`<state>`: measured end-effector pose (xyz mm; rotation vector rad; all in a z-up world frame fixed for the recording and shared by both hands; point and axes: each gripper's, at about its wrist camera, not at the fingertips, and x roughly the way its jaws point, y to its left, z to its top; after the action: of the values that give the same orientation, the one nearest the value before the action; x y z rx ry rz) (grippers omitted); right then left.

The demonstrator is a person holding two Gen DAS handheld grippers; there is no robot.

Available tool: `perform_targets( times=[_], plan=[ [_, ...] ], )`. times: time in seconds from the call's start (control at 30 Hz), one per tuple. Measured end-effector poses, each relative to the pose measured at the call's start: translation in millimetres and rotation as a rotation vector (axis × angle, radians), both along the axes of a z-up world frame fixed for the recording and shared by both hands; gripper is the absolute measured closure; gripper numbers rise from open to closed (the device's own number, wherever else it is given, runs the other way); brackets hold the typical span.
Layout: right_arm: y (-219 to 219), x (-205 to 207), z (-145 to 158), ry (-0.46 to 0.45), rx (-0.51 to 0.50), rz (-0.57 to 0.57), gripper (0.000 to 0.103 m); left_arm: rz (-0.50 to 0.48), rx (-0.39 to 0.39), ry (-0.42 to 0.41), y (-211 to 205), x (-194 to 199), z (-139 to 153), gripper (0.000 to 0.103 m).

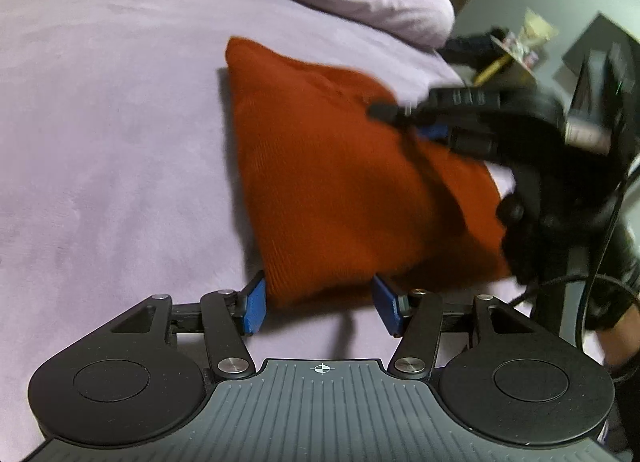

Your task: Fold small clothes

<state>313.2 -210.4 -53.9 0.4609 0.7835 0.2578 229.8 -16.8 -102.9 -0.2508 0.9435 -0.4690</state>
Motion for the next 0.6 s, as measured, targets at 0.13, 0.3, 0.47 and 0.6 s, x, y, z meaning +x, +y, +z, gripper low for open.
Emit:
perform_targets(
  times=[0.13,0.3,0.47,0.6],
  plan=[
    [7.9,-17.1,34.2,-0.113,-0.182,0.008,0.092,0.005,0.077,-0.028,-17.9,1.8,-1.2,0.045],
    [-6.7,-37.1,57.6,-0.195,-0.304,-0.047,0.092,0.074,0.048,-0.015,-24.9,11.8,-1.4,0.047],
    [-52.4,-40.6,26.9,-0.107,-0.358,-0.132,0.092,0.095,0.0,0.003,-27.0,14.4,-7.1,0.045],
    [-79.1,-42.9,-12.6,-0.033,-0.292,-0.146,0.081,0.087,-0.005,0.0,-29.2,13.2,-5.7,0.047]
  ],
)
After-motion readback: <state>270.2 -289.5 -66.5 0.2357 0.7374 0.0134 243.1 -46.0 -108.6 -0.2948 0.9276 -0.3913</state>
